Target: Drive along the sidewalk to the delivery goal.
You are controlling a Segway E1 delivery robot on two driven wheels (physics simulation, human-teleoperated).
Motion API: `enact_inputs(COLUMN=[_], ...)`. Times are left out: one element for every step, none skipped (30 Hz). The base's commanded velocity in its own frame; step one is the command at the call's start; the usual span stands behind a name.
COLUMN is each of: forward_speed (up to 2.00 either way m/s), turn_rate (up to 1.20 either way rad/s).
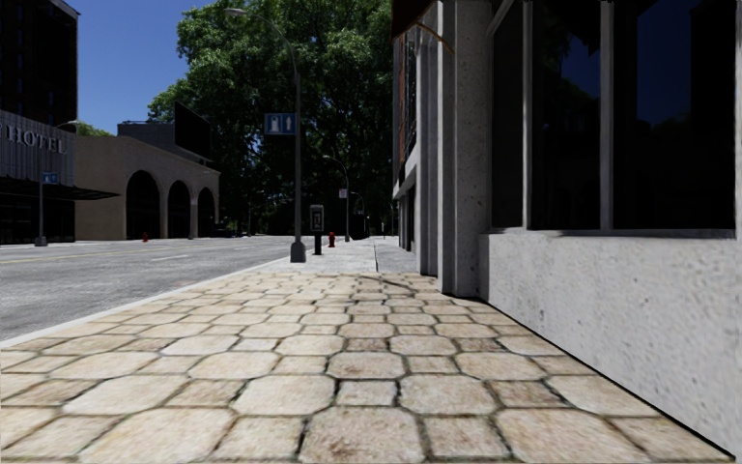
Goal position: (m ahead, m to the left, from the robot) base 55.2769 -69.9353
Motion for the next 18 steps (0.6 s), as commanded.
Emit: enact_inputs(forward_speed=[2.00,2.00,2.00,2.00,2.00,2.00,2.00,2.00,2.00,2.00,2.00,2.00,2.00,2.00,2.00,2.00,2.00,2.00], turn_rate=[0.00,0.00,0.00,0.00,0.00,0.00,0.00,0.00,0.00,0.00,0.00,0.00,0.00,0.00,0.00,0.00,0.00,0.00])
